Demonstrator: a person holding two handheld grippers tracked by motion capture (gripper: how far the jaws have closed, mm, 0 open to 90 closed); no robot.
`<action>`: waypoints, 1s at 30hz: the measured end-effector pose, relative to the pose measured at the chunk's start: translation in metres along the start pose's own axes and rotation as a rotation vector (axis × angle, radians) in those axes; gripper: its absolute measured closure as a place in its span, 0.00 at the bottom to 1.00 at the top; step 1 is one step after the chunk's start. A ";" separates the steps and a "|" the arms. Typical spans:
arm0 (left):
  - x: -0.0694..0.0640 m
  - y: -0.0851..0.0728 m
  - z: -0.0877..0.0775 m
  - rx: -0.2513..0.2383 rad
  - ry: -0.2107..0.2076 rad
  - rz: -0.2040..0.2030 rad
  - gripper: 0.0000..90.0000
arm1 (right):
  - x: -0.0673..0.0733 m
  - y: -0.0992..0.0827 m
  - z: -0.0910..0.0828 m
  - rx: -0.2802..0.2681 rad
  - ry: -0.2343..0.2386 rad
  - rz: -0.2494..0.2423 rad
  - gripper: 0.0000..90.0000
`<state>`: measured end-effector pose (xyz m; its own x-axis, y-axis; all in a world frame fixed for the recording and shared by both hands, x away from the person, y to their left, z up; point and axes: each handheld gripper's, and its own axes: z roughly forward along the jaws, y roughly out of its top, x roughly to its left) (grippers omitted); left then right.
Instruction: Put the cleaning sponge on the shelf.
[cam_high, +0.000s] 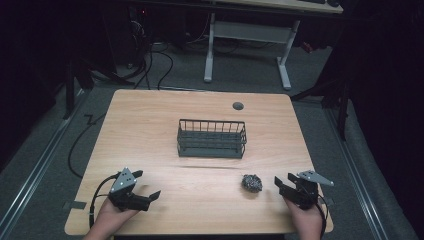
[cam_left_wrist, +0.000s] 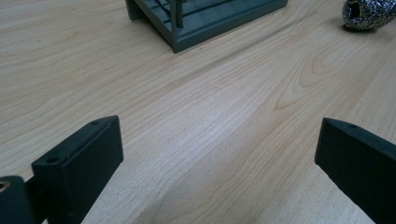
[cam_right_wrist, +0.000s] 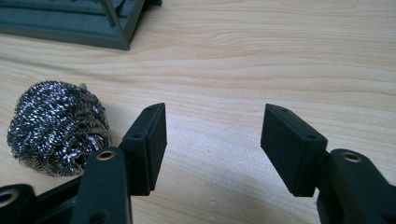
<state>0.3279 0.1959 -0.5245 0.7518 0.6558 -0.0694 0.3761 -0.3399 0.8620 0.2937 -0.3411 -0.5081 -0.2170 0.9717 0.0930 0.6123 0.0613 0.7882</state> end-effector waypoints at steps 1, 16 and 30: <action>0.000 0.000 0.000 -0.004 0.001 -0.003 0.02 | 0.001 0.000 0.001 -0.003 -0.002 -0.007 0.44; 0.001 0.001 0.000 -0.005 0.000 -0.003 0.02 | 0.009 -0.002 0.003 0.008 0.000 -0.055 0.44; 0.001 0.001 0.001 -0.004 0.000 -0.001 0.02 | 0.009 -0.002 0.003 0.015 0.004 -0.057 0.45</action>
<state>0.3291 0.1956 -0.5239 0.7513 0.6562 -0.0705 0.3748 -0.3363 0.8640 0.2929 -0.3318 -0.5106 -0.2544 0.9658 0.0507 0.6105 0.1197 0.7829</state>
